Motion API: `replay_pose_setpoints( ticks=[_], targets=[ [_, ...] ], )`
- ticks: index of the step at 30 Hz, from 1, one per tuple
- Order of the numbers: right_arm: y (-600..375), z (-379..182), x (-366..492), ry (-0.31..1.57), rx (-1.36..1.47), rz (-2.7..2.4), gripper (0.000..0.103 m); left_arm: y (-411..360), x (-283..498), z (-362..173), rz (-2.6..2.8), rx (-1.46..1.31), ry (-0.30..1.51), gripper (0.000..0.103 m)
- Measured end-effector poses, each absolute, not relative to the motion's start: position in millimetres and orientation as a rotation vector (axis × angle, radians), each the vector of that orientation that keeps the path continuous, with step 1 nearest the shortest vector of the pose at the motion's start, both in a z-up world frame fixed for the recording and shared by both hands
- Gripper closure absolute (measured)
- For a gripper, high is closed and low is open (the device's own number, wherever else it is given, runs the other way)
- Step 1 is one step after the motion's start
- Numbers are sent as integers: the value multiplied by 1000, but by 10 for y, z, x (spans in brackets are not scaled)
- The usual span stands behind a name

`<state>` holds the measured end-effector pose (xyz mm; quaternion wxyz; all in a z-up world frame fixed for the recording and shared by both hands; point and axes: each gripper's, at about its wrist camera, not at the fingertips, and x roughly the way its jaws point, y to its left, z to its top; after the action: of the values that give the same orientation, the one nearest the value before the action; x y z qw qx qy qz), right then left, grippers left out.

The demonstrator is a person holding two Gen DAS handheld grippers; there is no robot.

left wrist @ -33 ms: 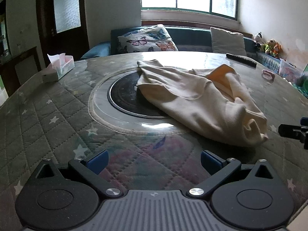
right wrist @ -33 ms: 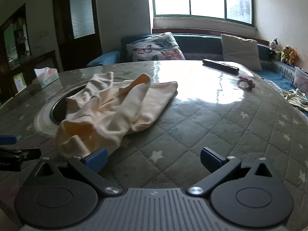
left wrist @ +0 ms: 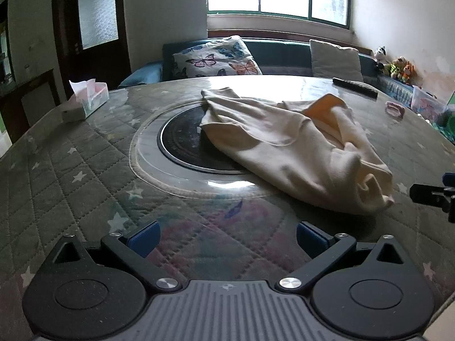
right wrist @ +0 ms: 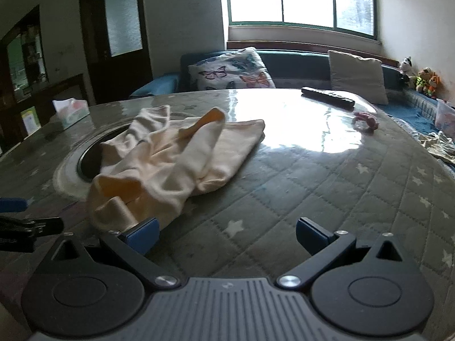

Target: Fold clothes

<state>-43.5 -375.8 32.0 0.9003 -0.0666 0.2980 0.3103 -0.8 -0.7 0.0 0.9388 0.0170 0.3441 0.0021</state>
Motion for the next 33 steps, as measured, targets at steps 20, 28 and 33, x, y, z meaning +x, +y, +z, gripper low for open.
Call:
replay_pose_setpoints(
  ticks=[20,28,33],
  targets=[
    [-3399,278,-991,650,-144,591,0,-221,-131,-50,51,32,736,0],
    [-3308,314,-1166,673,-140,560,0,-212,-171,-83,73,22,738,0],
    [-3251,340,-1266,680,-135,533,0,-186,-246,-97,84,14,738,0]
  ],
)
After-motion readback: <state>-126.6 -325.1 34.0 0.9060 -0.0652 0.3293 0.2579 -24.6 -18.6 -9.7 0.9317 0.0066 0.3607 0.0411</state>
